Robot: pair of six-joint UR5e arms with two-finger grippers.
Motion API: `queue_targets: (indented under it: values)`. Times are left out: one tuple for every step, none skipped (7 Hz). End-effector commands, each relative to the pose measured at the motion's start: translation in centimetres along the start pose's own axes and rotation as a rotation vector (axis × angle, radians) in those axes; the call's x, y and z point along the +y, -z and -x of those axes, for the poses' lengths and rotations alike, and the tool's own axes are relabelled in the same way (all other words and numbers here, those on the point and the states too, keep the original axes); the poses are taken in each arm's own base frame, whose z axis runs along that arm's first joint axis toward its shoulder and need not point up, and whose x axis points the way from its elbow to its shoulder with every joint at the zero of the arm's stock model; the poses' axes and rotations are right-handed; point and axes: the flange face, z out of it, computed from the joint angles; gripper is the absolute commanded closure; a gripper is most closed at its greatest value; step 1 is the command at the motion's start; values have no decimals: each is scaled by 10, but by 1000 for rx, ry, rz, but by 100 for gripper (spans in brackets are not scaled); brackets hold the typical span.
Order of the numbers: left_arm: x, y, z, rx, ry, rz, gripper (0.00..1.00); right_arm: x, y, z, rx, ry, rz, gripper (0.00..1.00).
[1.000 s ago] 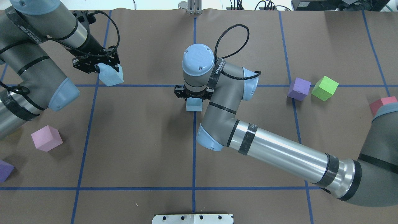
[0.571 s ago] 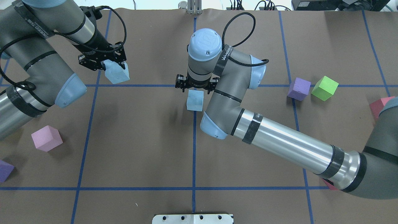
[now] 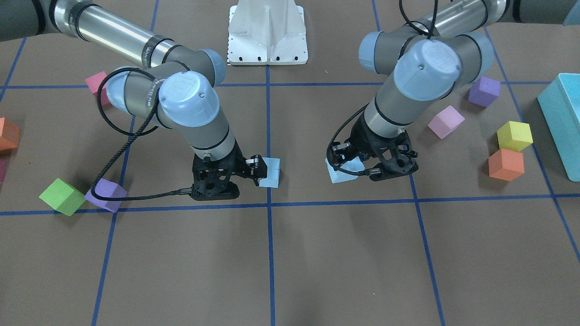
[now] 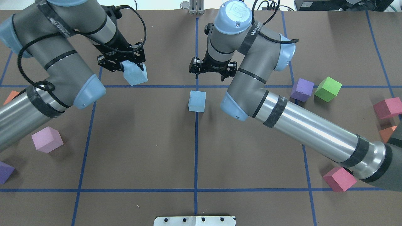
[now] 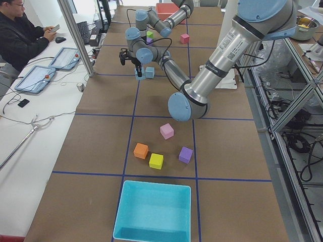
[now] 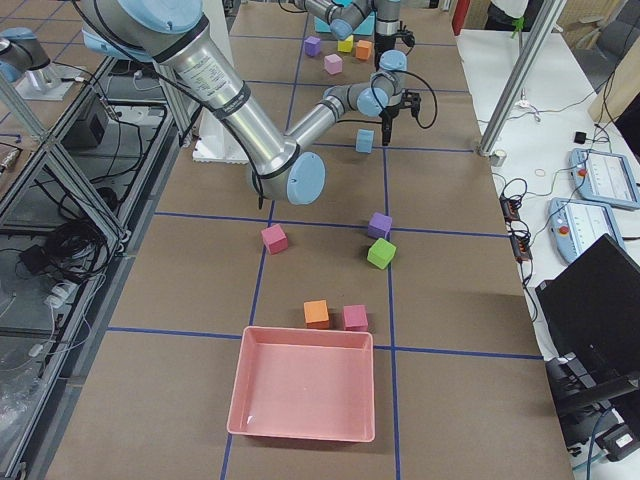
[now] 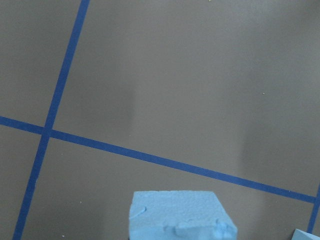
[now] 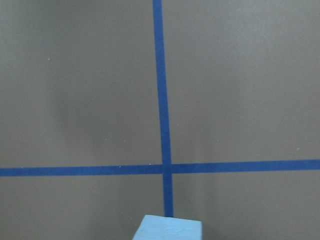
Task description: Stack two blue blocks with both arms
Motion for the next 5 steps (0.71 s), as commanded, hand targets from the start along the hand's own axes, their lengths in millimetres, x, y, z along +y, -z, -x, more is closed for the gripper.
queue_targets:
  values:
    - [23,-19,-60,-19,-146,-58,55,-22,14,-52,5,14,6,0]
    - [24,-18,-75,-21,-192,-73,55,-24,13,-61,10,17,5,0]
    - [24,-24,-95,-25,-201,-68,55,-23,16,-72,12,24,2,0]
    - [39,-37,-108,-42,-244,-84,55,-28,18,-87,20,49,-5,0]
    - [64,-58,-116,-57,-270,-79,55,-33,20,-101,30,70,-9,0]
